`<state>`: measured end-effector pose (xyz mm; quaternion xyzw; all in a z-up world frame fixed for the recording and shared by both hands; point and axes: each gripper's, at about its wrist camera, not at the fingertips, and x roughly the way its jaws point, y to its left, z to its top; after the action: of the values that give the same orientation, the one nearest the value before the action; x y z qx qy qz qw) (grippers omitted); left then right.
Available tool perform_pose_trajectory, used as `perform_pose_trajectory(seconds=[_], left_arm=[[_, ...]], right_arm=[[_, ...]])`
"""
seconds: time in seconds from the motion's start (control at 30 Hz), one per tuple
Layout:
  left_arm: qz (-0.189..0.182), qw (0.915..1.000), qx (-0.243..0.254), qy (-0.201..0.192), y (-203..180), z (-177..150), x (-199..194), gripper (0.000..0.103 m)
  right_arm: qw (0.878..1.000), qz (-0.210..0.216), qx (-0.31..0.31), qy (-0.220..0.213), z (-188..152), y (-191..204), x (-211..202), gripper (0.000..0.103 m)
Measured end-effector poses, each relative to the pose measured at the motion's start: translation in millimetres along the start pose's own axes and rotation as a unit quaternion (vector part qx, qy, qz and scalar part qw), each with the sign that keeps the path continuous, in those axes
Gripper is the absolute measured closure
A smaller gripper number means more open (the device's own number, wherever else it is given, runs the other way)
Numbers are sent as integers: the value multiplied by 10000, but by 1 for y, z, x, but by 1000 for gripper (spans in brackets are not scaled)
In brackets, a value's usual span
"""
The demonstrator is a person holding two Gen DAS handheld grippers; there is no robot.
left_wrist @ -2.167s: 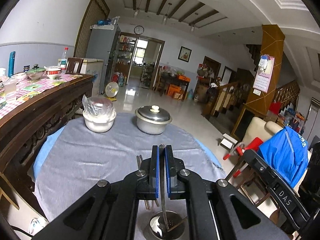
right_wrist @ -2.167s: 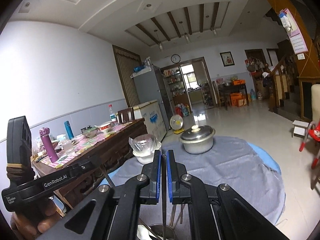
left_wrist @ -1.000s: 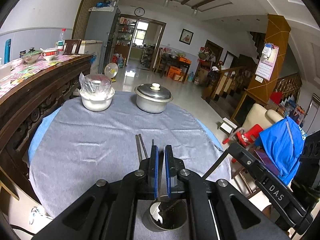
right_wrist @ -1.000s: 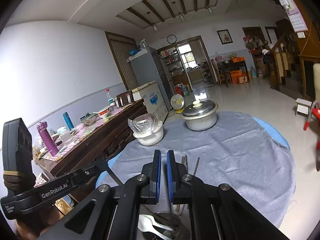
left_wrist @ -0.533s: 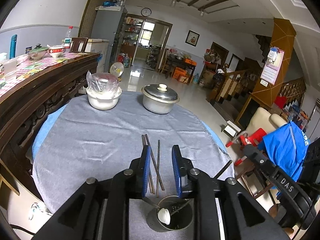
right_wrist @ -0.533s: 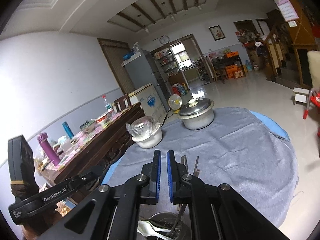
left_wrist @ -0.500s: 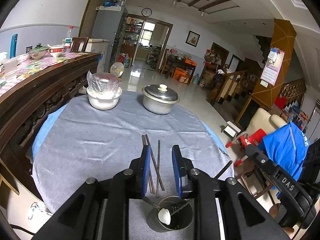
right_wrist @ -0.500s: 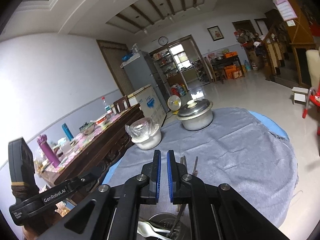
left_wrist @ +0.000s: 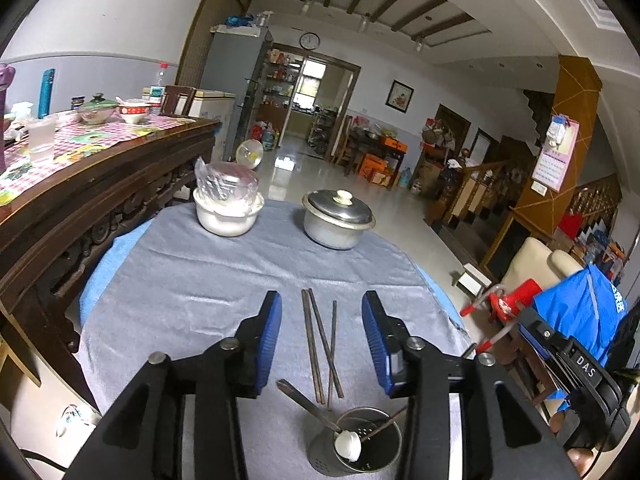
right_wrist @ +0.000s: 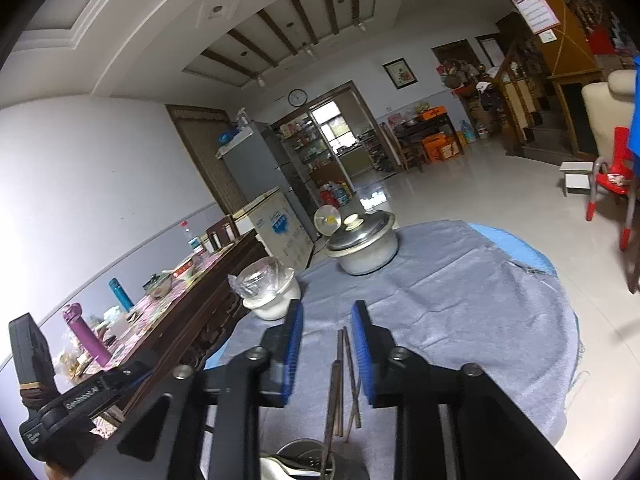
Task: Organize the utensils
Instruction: 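Move both tools toward the dark chopsticks lying on the cloth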
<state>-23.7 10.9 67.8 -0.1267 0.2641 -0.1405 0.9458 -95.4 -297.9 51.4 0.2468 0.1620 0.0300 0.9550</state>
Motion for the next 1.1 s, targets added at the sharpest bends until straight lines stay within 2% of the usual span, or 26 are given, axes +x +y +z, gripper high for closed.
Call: perform_pose_trajectory(seconds=[0.3, 0.5, 0.83, 1.1], left_arm=[[312, 9989, -341, -71, 32, 9, 0, 48], [641, 9966, -516, -24, 57, 10, 5, 47], [954, 9924, -725, 287, 86, 2, 28, 46], [1179, 9863, -932, 678, 111, -11, 58, 46]], right_arm=[[9992, -344, 195, -23, 6, -26, -2, 72], [9979, -537, 347, 59, 8, -44, 0, 72], [9957, -760, 471, 237, 5, -63, 10, 72], [9918, -867, 676, 655, -9, -84, 40, 72]])
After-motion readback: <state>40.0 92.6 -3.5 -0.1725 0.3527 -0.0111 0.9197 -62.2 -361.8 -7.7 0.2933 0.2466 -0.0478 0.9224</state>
